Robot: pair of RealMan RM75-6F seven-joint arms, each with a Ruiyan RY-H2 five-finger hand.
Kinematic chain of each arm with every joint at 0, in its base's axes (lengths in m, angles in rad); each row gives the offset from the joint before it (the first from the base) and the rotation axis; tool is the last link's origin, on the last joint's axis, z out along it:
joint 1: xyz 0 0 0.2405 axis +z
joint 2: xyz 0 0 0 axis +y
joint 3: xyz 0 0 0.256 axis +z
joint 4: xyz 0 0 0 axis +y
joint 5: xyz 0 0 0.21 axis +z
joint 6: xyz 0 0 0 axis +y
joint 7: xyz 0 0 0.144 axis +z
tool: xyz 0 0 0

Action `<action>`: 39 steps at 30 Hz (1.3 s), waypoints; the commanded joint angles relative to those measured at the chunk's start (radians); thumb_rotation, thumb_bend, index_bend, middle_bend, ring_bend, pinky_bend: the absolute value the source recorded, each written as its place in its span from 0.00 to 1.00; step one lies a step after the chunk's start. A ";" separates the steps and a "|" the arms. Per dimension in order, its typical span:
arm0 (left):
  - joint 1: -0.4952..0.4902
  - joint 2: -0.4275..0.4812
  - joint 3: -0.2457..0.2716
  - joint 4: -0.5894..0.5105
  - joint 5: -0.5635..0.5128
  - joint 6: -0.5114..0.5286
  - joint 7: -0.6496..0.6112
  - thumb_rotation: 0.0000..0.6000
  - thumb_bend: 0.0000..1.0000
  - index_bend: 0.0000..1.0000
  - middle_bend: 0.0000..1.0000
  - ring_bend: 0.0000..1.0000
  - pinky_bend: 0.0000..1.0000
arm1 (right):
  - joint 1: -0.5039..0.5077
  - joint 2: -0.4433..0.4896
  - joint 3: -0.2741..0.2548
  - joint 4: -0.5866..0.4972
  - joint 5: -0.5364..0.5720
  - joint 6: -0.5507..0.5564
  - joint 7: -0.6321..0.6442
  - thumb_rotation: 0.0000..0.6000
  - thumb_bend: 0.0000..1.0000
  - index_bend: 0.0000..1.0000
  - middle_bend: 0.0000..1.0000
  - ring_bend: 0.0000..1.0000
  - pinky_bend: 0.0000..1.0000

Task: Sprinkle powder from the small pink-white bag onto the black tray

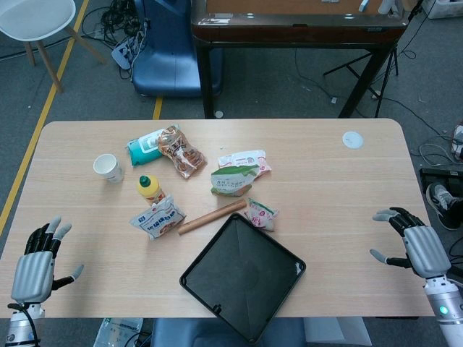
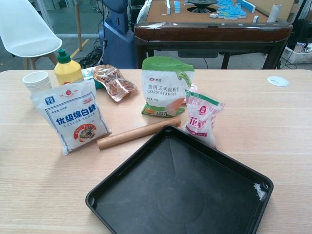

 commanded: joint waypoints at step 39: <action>0.016 -0.001 0.002 0.006 -0.012 0.009 -0.003 1.00 0.18 0.14 0.05 0.04 0.03 | 0.415 -0.091 0.057 0.031 -0.019 -0.506 0.058 1.00 0.03 0.20 0.25 0.15 0.28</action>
